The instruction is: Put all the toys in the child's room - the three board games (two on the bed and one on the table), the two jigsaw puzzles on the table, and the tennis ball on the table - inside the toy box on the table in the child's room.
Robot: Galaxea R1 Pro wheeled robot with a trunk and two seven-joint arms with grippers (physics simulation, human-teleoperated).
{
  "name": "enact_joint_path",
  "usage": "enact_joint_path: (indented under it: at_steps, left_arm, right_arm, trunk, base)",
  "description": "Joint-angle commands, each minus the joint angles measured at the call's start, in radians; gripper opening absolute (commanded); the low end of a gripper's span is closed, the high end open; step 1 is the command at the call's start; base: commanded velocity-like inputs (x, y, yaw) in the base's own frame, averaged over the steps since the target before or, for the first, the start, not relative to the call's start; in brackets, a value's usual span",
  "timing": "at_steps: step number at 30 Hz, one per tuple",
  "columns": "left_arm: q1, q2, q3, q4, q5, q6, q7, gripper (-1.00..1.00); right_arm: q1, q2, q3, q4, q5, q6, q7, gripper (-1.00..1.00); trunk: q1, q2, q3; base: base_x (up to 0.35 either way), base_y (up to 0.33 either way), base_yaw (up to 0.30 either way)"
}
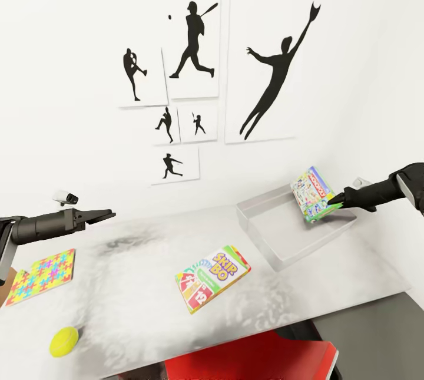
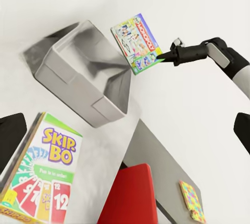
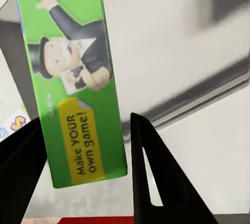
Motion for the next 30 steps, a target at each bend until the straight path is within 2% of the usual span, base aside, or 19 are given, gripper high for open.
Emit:
enact_joint_path:
  at_steps: [1, 16, 26, 30]
  left_arm:
    - [-0.001, 0.0, -0.001, -0.001, -0.001, 0.011, -0.004, 1.0]
    - [-0.001, 0.0, -0.002, -0.005, 0.001, 0.011, -0.004, 1.0]
    - [-0.001, -0.001, 0.001, -0.091, 0.006, 0.012, -0.004, 1.0]
    - [-0.001, 0.0, 0.0, -0.101, 0.024, 0.012, -0.004, 1.0]
  right_arm:
    - [-0.004, 0.0, 0.003, -0.001, 0.011, 0.002, 0.01, -1.0]
    - [-0.024, 0.011, 0.003, -0.001, 0.012, 0.002, 0.01, -1.0]
    - [-0.025, 0.011, 0.004, 0.0, 0.012, 0.002, 0.01, -1.0]
    - [-0.025, 0.011, 0.004, 0.001, 0.012, 0.002, 0.01, -1.0]
  trunk:
    - [0.001, -0.002, -0.004]
    - [0.001, -0.002, -0.028]
    - [0.001, -0.002, -0.045]
    - [0.001, -0.002, -0.051]
  base:
    - [0.0, 0.0, 0.0]
    - [0.0, 0.0, 0.0]
    - [0.0, 0.0, 0.0]
    - [0.0, 0.0, 0.0]
